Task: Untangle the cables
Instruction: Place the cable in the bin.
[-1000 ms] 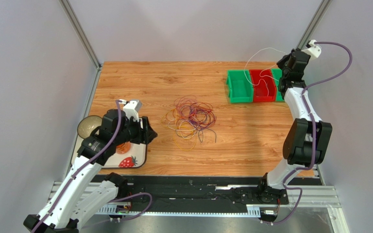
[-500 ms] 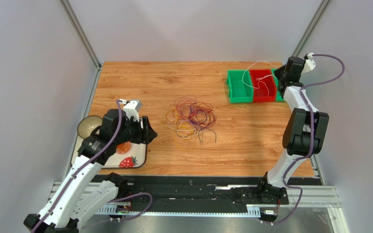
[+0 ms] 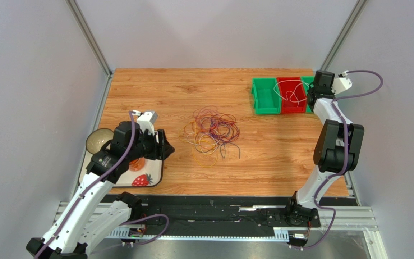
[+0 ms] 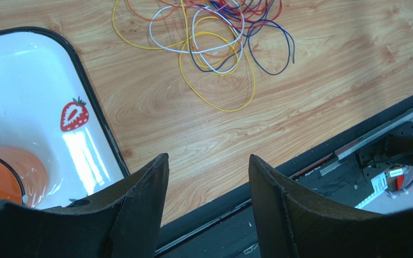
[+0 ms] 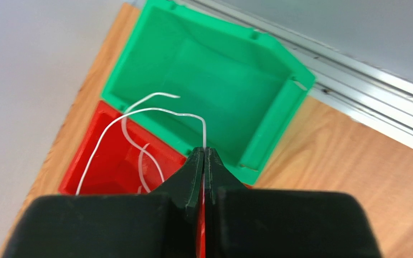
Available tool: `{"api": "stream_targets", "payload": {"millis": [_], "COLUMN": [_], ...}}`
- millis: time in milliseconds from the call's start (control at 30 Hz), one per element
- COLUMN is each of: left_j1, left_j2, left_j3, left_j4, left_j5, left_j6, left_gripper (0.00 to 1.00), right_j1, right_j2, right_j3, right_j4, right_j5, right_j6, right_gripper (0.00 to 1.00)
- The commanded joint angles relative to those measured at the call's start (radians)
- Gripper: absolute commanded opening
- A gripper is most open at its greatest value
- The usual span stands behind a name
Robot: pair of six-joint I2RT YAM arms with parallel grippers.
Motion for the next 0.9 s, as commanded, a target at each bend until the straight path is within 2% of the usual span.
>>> {"api": "stream_targets", "payload": {"millis": [0, 267, 400, 533, 633, 733, 867], "left_j1": [0.001, 0.000, 0.001, 0.000, 0.000, 0.000, 0.000], "left_j2": [-0.002, -0.002, -0.002, 0.001, -0.002, 0.001, -0.002], "left_j3": [-0.006, -0.007, -0.007, -0.006, -0.007, -0.006, -0.006], "left_j4": [0.022, 0.021, 0.021, 0.021, 0.021, 0.021, 0.019], "left_j5": [0.004, -0.001, 0.000, 0.001, -0.004, -0.004, -0.004], "left_j6": [0.013, 0.013, 0.012, 0.013, 0.010, 0.012, 0.012], "left_gripper": [0.65, 0.64, 0.65, 0.65, 0.64, 0.64, 0.65], "right_j1": [-0.004, 0.000, 0.006, 0.040, 0.052, 0.075, 0.118], "right_j2": [-0.052, -0.079, -0.098, -0.105, -0.092, -0.073, -0.038], "right_j3": [0.010, 0.021, 0.007, 0.004, 0.027, 0.035, 0.004], "right_j4": [-0.020, -0.031, 0.034, 0.096, 0.107, 0.109, 0.202], "right_j5": [0.194, 0.364, 0.346, 0.392, 0.352, 0.239, 0.112], "right_j6": [-0.021, -0.050, -0.098, -0.129, -0.127, -0.127, -0.147], "right_gripper": [0.00, 0.00, 0.00, 0.00, 0.00, 0.00, 0.00]}}
